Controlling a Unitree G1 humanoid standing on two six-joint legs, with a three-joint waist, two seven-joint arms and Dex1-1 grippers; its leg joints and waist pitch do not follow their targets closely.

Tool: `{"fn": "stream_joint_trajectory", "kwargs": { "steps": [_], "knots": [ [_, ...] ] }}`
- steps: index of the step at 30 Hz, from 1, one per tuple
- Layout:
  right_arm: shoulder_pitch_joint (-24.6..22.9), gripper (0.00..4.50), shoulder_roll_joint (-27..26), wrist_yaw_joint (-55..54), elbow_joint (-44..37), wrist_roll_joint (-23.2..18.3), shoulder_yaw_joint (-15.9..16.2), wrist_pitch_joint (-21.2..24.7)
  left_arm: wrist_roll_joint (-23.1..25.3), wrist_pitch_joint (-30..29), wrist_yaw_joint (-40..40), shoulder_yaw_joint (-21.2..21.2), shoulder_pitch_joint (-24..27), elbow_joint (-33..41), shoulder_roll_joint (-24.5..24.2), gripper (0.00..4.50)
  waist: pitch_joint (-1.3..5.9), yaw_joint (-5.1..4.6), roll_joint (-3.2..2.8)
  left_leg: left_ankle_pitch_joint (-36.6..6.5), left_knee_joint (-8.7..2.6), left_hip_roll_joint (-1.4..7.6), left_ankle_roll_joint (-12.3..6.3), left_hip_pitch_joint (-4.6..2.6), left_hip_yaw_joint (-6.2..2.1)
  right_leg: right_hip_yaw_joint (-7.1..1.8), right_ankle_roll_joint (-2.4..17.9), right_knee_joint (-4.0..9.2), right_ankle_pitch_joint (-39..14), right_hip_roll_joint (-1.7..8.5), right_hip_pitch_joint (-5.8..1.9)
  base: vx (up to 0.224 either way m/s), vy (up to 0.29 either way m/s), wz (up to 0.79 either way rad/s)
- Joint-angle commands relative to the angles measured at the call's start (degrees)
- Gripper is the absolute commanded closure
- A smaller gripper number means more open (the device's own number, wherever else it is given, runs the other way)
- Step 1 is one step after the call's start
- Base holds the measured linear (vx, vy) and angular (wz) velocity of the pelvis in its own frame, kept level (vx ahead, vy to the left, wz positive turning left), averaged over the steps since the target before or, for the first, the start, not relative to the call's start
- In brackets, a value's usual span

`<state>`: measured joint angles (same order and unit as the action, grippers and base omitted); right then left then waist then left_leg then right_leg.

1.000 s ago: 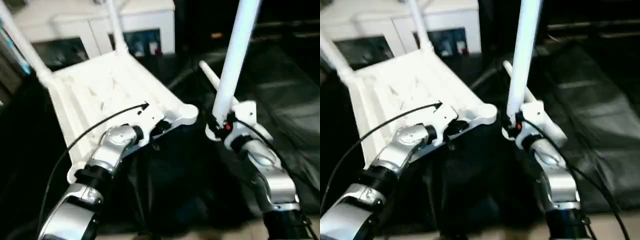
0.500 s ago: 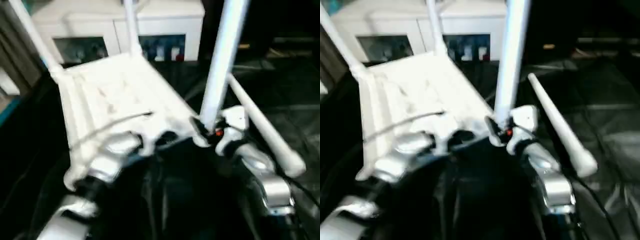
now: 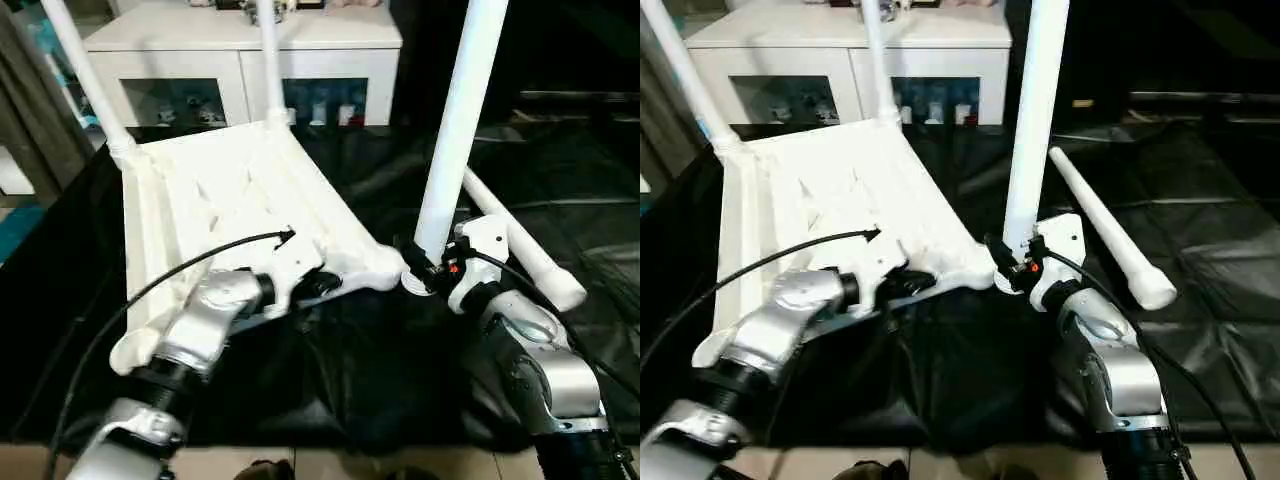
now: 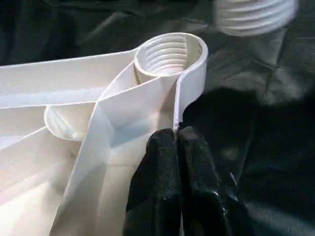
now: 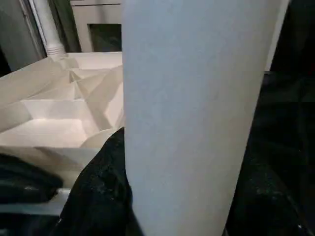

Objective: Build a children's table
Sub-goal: Insert table leg to table base

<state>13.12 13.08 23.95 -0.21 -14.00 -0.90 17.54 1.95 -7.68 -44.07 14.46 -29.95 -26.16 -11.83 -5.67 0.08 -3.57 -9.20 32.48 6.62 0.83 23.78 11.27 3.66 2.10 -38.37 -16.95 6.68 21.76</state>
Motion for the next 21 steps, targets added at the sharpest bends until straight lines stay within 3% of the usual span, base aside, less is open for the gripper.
{"fn": "stream_joint_trajectory", "kwargs": {
  "steps": [1, 2, 3, 4, 5, 6, 7, 8, 9, 10, 11, 12, 13, 14, 15, 16, 17, 18, 19, 20, 21],
  "knots": [
    [0.81, 2.58, -0.3, -0.39, -1.16, -0.49, -0.07, 0.71, -0.76, -0.42, 3.73, -2.88, -0.84, 1.42, 1.4, 4.5, 5.64, 2.4, 3.38, -29.34, -5.72, 3.6, 9.21, -2.55, 1.0, -3.42, 1.38, 2.05, -28.46, 1.12, -1.34, -0.056, -0.032, 0.07],
    [0.71, 2.58, -0.42, -0.55, -1.23, -0.41, -0.05, 0.69, -0.72, -0.35, 3.99, -2.92, -0.74, 1.55, 1.61, 4.5, 5.25, 1.91, 5.67, -14.65, 7.34, 0.79, 5.11, -7.87, -2.14, -5.5, 0.08, 12.04, -42.16, 4.98, 6.36, 0.117, -0.133, 0.27],
    [0.28, 2.58, -0.99, -1.2, -1.55, -0.02, 0.05, 0.5, -0.74, -1.72, 6.16, -3.43, -0.93, 1.52, 2.74, 4.5, 3.77, 1.46, 2.96, -3.56, 9.19, -0.84, -1.72, -2.17, -6.02, -8.88, 1.06, 12.88, -47.97, 6.17, 1.16, 0.204, -0.099, 0.09],
    [0.26, 2.58, -1.02, -1.25, -1.56, 0.0, 0.04, 0.49, -0.72, -1.72, 6.21, -3.41, -0.96, 1.51, 2.77, 4.5, 3.79, 2.48, 1.85, -7.19, 7.04, 1.42, 0.88, -2.3, -7.55, -7.0, 4.86, 10.72, -41.25, 5.58, -0.72, 0.114, -0.117, 0.26],
    [0.1, 2.58, -1.35, -1.82, -1.67, 0.14, -0.03, 0.41, -0.6, -1.66, 6.82, -3.11, -1.38, 1.21, 3.04, 4.5, 3.92, 1.24, 0.45, -25.38, 0.9, 5.22, 6.27, -5.82, -8.93, -2.72, 6.04, 6.74, -25.18, -2.27, 1.92, -0.058, -0.017, 0.06],
    [0.1, 2.58, -1.35, -1.82, -1.67, 0.14, -0.03, 0.41, -0.6, -1.66, 6.82, -3.11, -1.38, 1.21, 3.04, 4.5, 4.46, -0.36, -1.68, -41.04, -4.49, 10.72, 9.0, -6.07, -12.46, -1.8, 3.63, 2.31, -7.92, -3.19, 0.75, -0.162, -0.036, 0.25],
    [0.09, 2.58, -1.37, -1.9, -1.68, 0.17, -0.04, 0.38, -0.47, -1.49, 6.96, -3.01, -1.55, 0.99, 3.04, 4.5, 4.46, -0.36, -1.68, -41.04, -4.49, 10.72, 9.0, -6.07, -12.46, -1.8, 3.63, 2.31, -7.92, -3.19, 0.75, -0.072, -0.018, 0.08],
    [-0.02, 2.58, -1.54, -2.51, -1.68, 0.21, -0.27, 0.21, 0.37, 0.33, 7.05, -2.04, -2.87, -0.67, 3.05, 4.5, 4.48, -0.06, -3.23, -46.47, -9.05, 13.84, 6.38, -4.69, -12.37, 0.06, 1.89, -2.85, 3.18, -3.25, -0.25, -0.12, -0.043, 0.17],
    [-0.03, 2.58, -1.57, -2.58, -1.67, 0.21, -0.37, 0.2, 0.57, 0.72, 7.01, -1.83, -3.06, -0.86, 3.08, 4.5, 4.56, 0.35, -3.69, -46.89, -9.8, 14.15, 5.3, -4.67, -12.03, 0.76, 2.29, -3.7, 3.47, -3.31, -0.01, -0.086, -0.09, 0.19],
    [-0.02, 2.58, -1.52, -2.6, -1.71, 0.21, -0.51, 0.2, 0.07, 0.75, 6.57, -2.1, -3.12, -0.85, 3.3, 4.5, 4.85, 0.8, -3.54, -47.17, -10.2, 14.26, 2.42, -4.97, -10.75, 0.99, 2.38, -4.59, 2.4, -3.09, 0.03, -0.105, -0.191, 0.23],
    [-0.02, 2.58, -1.48, -2.6, -1.75, 0.23, -0.6, 0.19, -0.28, 0.7, 6.34, -2.35, -3.16, -0.84, 3.48, 4.5, 5.21, 0.72, -2.83, -44.82, -9.67, 14.07, 0.24, -5.5, -10.48, 0.1, 2.18, -3.92, 1.2, -2.44, -0.32, -0.056, -0.166, 0.14],
    [0.02, 2.58, -1.53, -2.75, -1.99, -0.11, -1.07, 0.28, -0.32, 1.38, 5.36, -2.0, -3.0, -0.22, 3.21, 4.5, 6.15, 1.44, -1.87, -37.34, -8.21, 12.42, -2.79, -6.39, -9.15, -2.17, 2.22, -1.11, -1.1, -1.07, -0.85, -0.037, -0.215, 0.05],
    [0.06, 2.58, -1.5, -2.81, -2.19, -0.47, -1.55, 0.3, -0.49, 1.97, 4.5, -1.83, -2.81, 0.47, 3.02, 4.5, 7.0, 1.6, 1.32, -25.02, -2.6, 5.65, -3.61, -5.0, -6.04, -5.17, 6.08, 5.36, -6.09, 0.86, -1.88, -0.042, -0.2, -0.05],
    [0.08, 2.58, -1.42, -2.79, -2.63, -0.95, -2.36, 0.42, -0.62, 1.58, 4.41, -1.92, -2.65, 1.45, 2.86, 4.5, 7.05, 4.58, 2.85, -6.96, 6.94, 0.35, -6.44, -0.61, -2.95, -7.24, 4.63, 9.75, -16.72, 4.68, -3.26, -0.042, -0.2, -0.05],
    [0.08, 2.58, -1.42, -2.79, -2.63, -0.95, -2.36, 0.42, -0.62, 1.58, 4.41, -1.92, -2.65, 1.45, 2.86, 4.5, 7.56, 5.4, 2.07, -1.31, 6.06, 1.19, -6.13, 0.67, -3.94, -8.43, 0.3, 8.49, -16.4, 4.9, -4.12, -0.051, -0.176, -0.1],
    [0.05, 2.58, -1.3, -2.81, -2.86, -1.12, -2.61, 0.51, -0.65, 1.31, 5.11, -2.17, -2.66, 1.63, 2.91, 4.5, 7.39, 5.63, 2.49, 2.05, 5.11, 1.04, -4.56, 1.74, -4.29, -7.5, -10.96, 7.58, -17.96, 3.31, -3.84, -0.04, -0.153, -0.03],
    [-0.07, 2.58, -0.87, -2.88, -3.35, -1.13, -2.84, 0.69, -1.53, -0.63, 7.26, -3.62, -2.58, 1.97, 3.63, 4.5, 7.26, 5.48, 1.32, 1.12, 3.34, 2.02, -4.45, 1.37, -4.99, -6.96, -12.2, 6.74, -10.25, 2.99, -3.7, -0.04, -0.153, -0.03],
    [-0.21, 2.58, -0.74, -2.96, -3.61, -1.16, -2.82, 0.75, -1.97, -1.11, 9.57, -4.94, -2.58, 1.76, 4.37, 4.5, 7.73, 5.03, 0.21, 1.53, 2.29, 2.91, -4.17, 0.56, -5.45, -5.4, -9.19, 6.18, 0.33, 1.95, -3.88, -0.036, -0.104, 0.0],
    [-0.24, 2.58, -0.7, -2.98, -3.68, -1.17, -2.82, 0.77, -2.09, -1.23, 10.2, -5.29, -2.58, 1.71, 4.56, 4.5, 7.48, 4.44, -0.12, -0.13, 2.01, 3.01, -4.44, 0.59, -5.71, -4.59, -8.13, 5.86, 3.87, 0.94, -3.2, 0.0, 0.0, 0.0],
    [-0.5, 2.58, -0.54, -3.17, -4.18, -1.11, -2.78, 0.81, -3.11, -1.9, 14.21, -7.86, -2.15, 2.03, 5.91, 4.5, 7.4, 3.99, -0.18, -1.35, 1.81, 2.95, -4.39, 0.53, -5.63, -3.76, -7.15, 6.22, 4.54, 0.15, -3.23, -0.052, -0.076, -0.01],
    [-0.6, 2.58, -0.49, -3.26, -4.37, -1.05, -2.77, 0.81, -3.56, -2.08, 15.57, -8.84, -1.84, 2.41, 6.39, 4.5, 7.29, 3.55, -1.09, -5.37, 1.6, 3.46, -3.59, -0.43, -5.4, -3.11, -4.23, 7.22, -0.32, 0.15, -2.59, -0.055, -0.044, 0.06]
  ]
}}
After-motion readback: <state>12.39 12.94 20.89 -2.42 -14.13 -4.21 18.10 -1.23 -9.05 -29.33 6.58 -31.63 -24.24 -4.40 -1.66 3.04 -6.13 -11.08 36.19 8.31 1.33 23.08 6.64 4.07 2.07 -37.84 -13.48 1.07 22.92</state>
